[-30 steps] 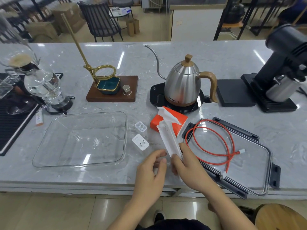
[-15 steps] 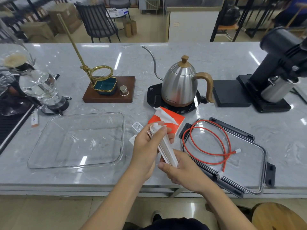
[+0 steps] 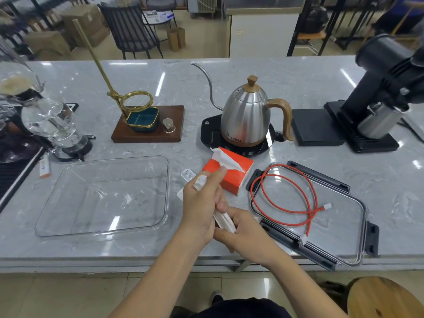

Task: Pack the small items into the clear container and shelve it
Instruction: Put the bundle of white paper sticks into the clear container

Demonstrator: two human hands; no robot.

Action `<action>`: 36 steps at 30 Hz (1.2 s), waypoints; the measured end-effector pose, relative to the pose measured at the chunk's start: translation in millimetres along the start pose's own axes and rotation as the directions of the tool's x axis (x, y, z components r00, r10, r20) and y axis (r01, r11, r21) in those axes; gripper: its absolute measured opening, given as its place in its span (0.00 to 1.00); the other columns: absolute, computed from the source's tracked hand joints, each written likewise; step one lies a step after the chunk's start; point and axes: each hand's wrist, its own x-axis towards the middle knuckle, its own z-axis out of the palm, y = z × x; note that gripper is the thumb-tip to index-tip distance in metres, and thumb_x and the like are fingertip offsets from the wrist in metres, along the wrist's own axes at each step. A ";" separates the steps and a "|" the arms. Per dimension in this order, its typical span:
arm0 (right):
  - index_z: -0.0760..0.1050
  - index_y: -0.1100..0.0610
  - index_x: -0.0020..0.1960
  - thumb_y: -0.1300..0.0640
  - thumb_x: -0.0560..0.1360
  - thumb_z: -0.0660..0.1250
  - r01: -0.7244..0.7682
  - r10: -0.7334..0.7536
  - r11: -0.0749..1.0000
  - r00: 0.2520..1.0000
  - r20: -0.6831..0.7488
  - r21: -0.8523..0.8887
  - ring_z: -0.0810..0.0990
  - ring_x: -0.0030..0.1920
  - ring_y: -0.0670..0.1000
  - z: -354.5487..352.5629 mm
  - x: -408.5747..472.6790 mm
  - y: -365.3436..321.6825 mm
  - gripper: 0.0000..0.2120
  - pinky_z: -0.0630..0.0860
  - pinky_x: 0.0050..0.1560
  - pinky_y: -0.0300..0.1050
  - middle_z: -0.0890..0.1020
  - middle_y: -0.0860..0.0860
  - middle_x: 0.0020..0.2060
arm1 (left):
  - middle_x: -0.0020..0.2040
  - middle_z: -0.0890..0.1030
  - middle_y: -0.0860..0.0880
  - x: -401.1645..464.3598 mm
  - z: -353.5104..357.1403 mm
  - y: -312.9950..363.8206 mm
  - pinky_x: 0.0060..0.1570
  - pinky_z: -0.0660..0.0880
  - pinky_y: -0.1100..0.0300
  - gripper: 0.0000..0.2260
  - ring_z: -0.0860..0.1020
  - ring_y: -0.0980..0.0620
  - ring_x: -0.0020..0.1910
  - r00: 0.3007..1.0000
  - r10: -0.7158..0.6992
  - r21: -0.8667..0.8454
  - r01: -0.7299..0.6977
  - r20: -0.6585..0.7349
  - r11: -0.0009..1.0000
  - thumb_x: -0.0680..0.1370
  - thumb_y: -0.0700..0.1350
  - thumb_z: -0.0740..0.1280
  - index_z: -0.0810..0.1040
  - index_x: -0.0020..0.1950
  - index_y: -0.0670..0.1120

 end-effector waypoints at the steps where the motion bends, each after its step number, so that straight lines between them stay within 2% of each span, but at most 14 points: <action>1: 0.77 0.62 0.53 0.54 0.73 0.74 -0.002 0.002 1.000 1.000 -0.018 0.001 0.73 0.32 0.48 -0.2 -0.5 1.3 0.14 0.72 0.33 0.44 0.77 0.55 0.33 | 0.21 0.60 0.51 -0.1 -0.7 3.0 0.22 0.61 0.63 0.22 0.60 0.54 0.19 1.000 0.010 -0.026 -0.011 -0.009 1.000 0.77 0.42 0.70 0.63 0.27 0.50; 3: 0.77 0.61 0.54 0.51 0.69 0.75 -0.007 0.011 0.998 0.997 -0.071 0.055 0.77 0.39 0.52 -3.9 -3.6 9.3 0.19 0.74 0.41 0.48 0.80 0.62 0.40 | 0.21 0.59 0.51 1.4 -2.7 10.9 0.21 0.60 0.64 0.22 0.59 0.54 0.19 0.998 0.056 -0.068 -0.057 -0.017 0.996 0.77 0.40 0.70 0.62 0.29 0.49; 6: 0.78 0.61 0.57 0.49 0.72 0.71 -0.011 0.092 0.913 0.980 -0.178 0.409 0.81 0.49 0.50 -7.5 -5.4 13.3 0.20 0.77 0.51 0.44 0.84 0.56 0.47 | 0.20 0.61 0.51 1.3 -5.3 25.7 0.20 0.60 0.64 0.22 0.60 0.55 0.18 0.987 0.159 -0.100 -0.162 -0.033 0.982 0.77 0.39 0.69 0.62 0.28 0.48; 9: 0.76 0.63 0.59 0.47 0.77 0.63 -0.074 0.343 0.543 0.929 -0.140 0.837 0.80 0.52 0.57 -1.3 -1.4 10.5 0.21 0.72 0.63 0.58 0.84 0.59 0.50 | 0.20 0.62 0.51 -5.2 -2.4 33.7 0.21 0.62 0.64 0.22 0.61 0.54 0.18 0.965 0.262 -0.076 -0.263 -0.015 0.962 0.76 0.38 0.71 0.63 0.27 0.48; 12: 0.73 0.67 0.64 0.48 0.81 0.57 -0.133 0.374 0.301 0.927 0.011 0.944 0.76 0.63 0.66 11.1 -0.4 4.6 0.24 0.64 0.72 0.65 0.77 0.66 0.62 | 0.20 0.66 0.52 -14.5 1.2 31.6 0.25 0.65 0.62 0.18 0.65 0.52 0.19 0.930 0.363 -0.013 -0.363 0.054 0.932 0.71 0.41 0.74 0.67 0.27 0.48; 14: 0.72 0.68 0.66 0.47 0.82 0.54 -0.146 0.333 0.156 0.939 0.087 0.977 0.77 0.63 0.66 16.7 -0.8 3.8 0.26 0.61 0.74 0.64 0.77 0.68 0.63 | 0.21 0.70 0.50 -17.8 1.0 28.4 0.28 0.69 0.59 0.16 0.68 0.49 0.22 0.907 0.410 0.067 -0.417 0.093 0.907 0.69 0.45 0.75 0.69 0.30 0.46; 16: 0.71 0.68 0.68 0.47 0.82 0.53 -0.111 0.327 0.075 0.942 0.081 0.991 0.79 0.60 0.65 17.2 1.5 3.5 0.27 0.60 0.74 0.63 0.79 0.67 0.60 | 0.24 0.72 0.42 -18.5 -0.3 26.6 0.32 0.72 0.56 0.16 0.73 0.45 0.26 0.891 0.438 0.146 -0.452 0.116 0.880 0.67 0.47 0.76 0.70 0.31 0.44; 18: 0.69 0.68 0.69 0.48 0.83 0.52 -0.083 0.353 0.061 0.934 0.056 0.995 0.79 0.59 0.64 15.0 3.6 1.7 0.27 0.62 0.74 0.62 0.79 0.66 0.60 | 0.29 0.73 0.34 -19.1 -1.4 26.6 0.33 0.75 0.54 0.15 0.76 0.43 0.29 0.885 0.448 0.185 -0.465 0.128 0.866 0.67 0.47 0.76 0.71 0.32 0.43; 19: 0.70 0.68 0.68 0.48 0.83 0.52 -0.083 0.361 0.061 0.931 0.055 0.995 0.79 0.59 0.64 14.0 4.1 1.8 0.26 0.62 0.74 0.61 0.79 0.66 0.60 | 0.29 0.74 0.34 -19.5 -2.1 26.4 0.33 0.75 0.55 0.15 0.77 0.45 0.29 0.886 0.445 0.184 -0.463 0.132 0.867 0.67 0.47 0.76 0.72 0.32 0.44; 24: 0.78 0.70 0.60 0.48 0.82 0.49 -0.118 0.345 0.084 0.935 0.083 0.989 0.81 0.55 0.60 15.0 2.0 -5.4 0.29 0.61 0.75 0.56 0.83 0.63 0.53 | 0.21 0.72 0.47 -22.8 -1.4 18.7 0.29 0.71 0.58 0.16 0.70 0.48 0.21 0.911 0.397 0.163 -0.411 0.111 0.897 0.68 0.49 0.75 0.71 0.30 0.43; 26: 0.73 0.71 0.66 0.47 0.83 0.49 -0.120 0.366 0.110 0.928 0.072 0.987 0.78 0.59 0.62 15.6 3.5 -5.2 0.30 0.61 0.75 0.56 0.81 0.65 0.56 | 0.19 0.67 0.50 -23.7 -1.0 16.5 0.27 0.65 0.59 0.19 0.64 0.49 0.19 0.924 0.375 0.116 -0.381 0.070 0.917 0.68 0.49 0.74 0.68 0.26 0.46; 29: 0.64 0.70 0.72 0.46 0.83 0.50 -0.118 0.406 0.136 0.912 0.053 0.984 0.72 0.69 0.64 16.6 4.8 -2.6 0.31 0.62 0.74 0.57 0.74 0.66 0.67 | 0.19 0.59 0.51 -23.2 -1.9 14.6 0.25 0.57 0.61 0.23 0.55 0.52 0.21 0.934 0.356 0.020 -0.356 0.014 0.934 0.69 0.47 0.71 0.59 0.23 0.47; 33: 0.65 0.70 0.72 0.45 0.83 0.50 -0.138 0.423 0.155 0.904 0.061 0.978 0.70 0.71 0.64 19.1 -0.4 0.0 0.31 0.61 0.75 0.57 0.72 0.66 0.69 | 0.17 0.58 0.52 -25.0 -1.3 11.8 0.25 0.56 0.62 0.24 0.54 0.54 0.19 0.937 0.348 -0.018 -0.348 -0.024 0.937 0.72 0.40 0.67 0.56 0.22 0.46; 36: 0.66 0.70 0.71 0.44 0.83 0.50 -0.133 0.451 0.177 0.892 0.040 0.975 0.71 0.70 0.64 16.4 -1.3 3.3 0.32 0.63 0.74 0.58 0.73 0.67 0.68 | 0.17 0.57 0.53 -26.6 1.8 14.1 0.25 0.56 0.64 0.24 0.54 0.55 0.18 0.941 0.338 -0.068 -0.339 -0.036 0.938 0.72 0.39 0.65 0.53 0.24 0.44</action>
